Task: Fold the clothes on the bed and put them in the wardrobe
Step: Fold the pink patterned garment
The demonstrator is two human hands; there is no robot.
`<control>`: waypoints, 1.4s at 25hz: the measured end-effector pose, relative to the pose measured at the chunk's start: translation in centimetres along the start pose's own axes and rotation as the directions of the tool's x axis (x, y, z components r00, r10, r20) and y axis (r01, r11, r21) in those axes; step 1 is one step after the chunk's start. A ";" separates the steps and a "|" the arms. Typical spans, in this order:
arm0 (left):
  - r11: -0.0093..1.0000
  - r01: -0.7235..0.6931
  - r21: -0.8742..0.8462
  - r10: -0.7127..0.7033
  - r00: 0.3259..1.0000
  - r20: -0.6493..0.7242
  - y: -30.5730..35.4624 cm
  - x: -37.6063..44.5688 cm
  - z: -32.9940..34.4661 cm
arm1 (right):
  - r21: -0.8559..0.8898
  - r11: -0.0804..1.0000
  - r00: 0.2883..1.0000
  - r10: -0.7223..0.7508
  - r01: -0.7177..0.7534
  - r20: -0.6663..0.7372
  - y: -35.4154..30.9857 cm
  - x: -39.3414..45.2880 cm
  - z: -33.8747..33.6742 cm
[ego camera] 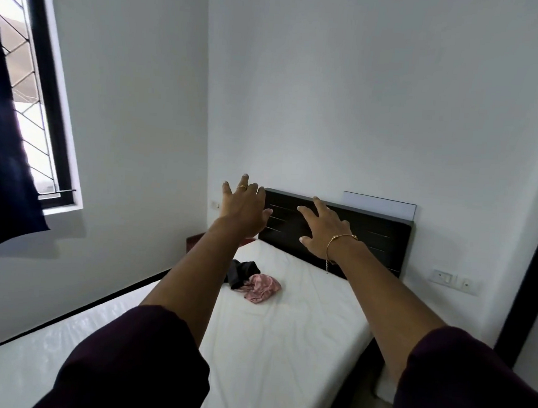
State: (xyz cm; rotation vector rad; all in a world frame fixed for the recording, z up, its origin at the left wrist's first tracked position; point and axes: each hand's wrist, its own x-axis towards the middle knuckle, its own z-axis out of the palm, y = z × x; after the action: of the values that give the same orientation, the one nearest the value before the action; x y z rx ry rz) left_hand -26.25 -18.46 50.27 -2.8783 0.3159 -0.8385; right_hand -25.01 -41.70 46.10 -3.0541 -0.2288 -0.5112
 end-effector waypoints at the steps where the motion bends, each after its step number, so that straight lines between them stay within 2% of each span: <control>1: 1.000 -0.002 0.000 0.002 1.000 0.003 0.2 1.4 1.3 | -0.004 1.000 1.000 0.001 -0.001 -0.003 0.9 1.4 0.8; 7: 0.999 0.024 -0.044 -0.023 1.000 0.007 -0.4 10.0 8.7 | 0.038 0.999 1.000 -0.002 0.001 0.030 4.0 11.6 5.7; 12: 0.989 0.095 -0.111 -0.086 0.993 0.084 -1.4 14.4 17.9 | 0.081 0.996 0.996 -0.033 0.026 0.078 4.6 18.6 14.6; 16: 0.988 0.107 -0.111 -0.086 0.981 0.173 -1.1 14.3 26.8 | 0.127 0.991 0.984 -0.067 0.046 0.168 4.7 21.9 23.8; 22: 0.965 0.236 -0.113 -0.188 0.925 0.331 -0.4 12.9 41.1 | 0.291 0.954 0.914 -0.175 0.066 0.366 5.0 27.2 39.9; 27: 0.939 0.344 -0.016 -0.297 0.831 0.470 0.1 9.5 54.8 | 0.404 0.905 0.903 -0.281 0.137 0.324 6.2 27.7 54.5; 29: 0.931 0.365 0.018 -0.321 0.794 0.517 1.8 8.4 60.6 | 0.394 0.908 0.887 -0.295 0.144 0.356 7.3 27.9 61.3; 32: 0.921 0.388 0.035 -0.345 0.769 0.538 4.4 7.2 67.4 | 0.373 0.916 0.862 -0.304 0.148 0.404 7.9 27.4 69.8; 35: 0.898 0.440 0.016 -0.378 0.752 0.540 7.0 7.7 74.8 | 0.401 0.909 0.894 -0.273 0.119 0.354 6.4 28.5 77.0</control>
State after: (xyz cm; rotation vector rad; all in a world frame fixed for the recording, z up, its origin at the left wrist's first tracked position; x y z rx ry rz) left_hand 19.50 -22.31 -9.63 -3.1735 -0.3610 -0.0140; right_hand 27.34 -39.39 -17.49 -2.7334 -0.5848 0.1617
